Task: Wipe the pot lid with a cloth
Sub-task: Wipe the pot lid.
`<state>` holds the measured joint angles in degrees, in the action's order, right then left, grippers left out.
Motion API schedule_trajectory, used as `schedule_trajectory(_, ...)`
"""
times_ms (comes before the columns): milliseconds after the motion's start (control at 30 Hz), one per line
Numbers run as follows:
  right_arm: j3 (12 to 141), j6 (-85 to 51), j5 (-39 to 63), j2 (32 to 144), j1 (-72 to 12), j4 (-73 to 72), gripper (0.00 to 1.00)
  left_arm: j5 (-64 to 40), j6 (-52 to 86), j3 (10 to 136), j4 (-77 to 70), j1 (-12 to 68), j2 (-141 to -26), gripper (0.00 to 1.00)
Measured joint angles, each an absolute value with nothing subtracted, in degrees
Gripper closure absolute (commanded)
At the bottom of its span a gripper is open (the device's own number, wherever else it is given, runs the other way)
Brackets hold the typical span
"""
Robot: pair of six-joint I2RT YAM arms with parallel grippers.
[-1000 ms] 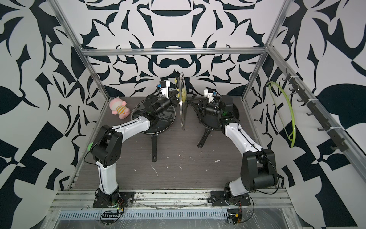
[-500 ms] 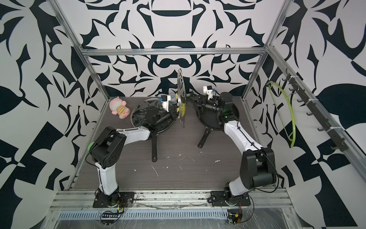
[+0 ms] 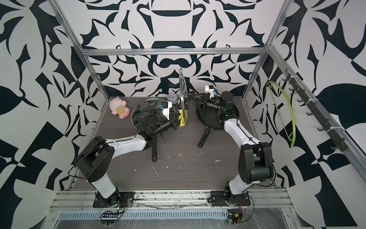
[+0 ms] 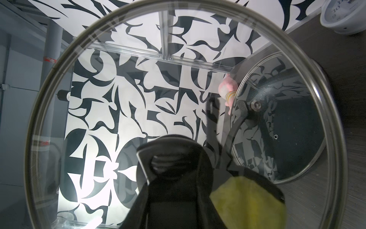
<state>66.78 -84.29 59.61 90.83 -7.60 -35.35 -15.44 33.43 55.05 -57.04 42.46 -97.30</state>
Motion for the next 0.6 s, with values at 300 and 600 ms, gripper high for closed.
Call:
schedule_trajectory(300, 66.8, -98.9, 60.6, 96.5, -7.7, -52.1, 1.00, -17.2, 30.0, 55.8, -52.1, 42.8, -90.9, 1.00)
schedule_trajectory(600, 66.1, -111.2, 59.8, 101.7, -7.8, -66.8, 1.00, -18.9, 25.2, 63.8, -44.6, 42.8, -90.7, 1.00)
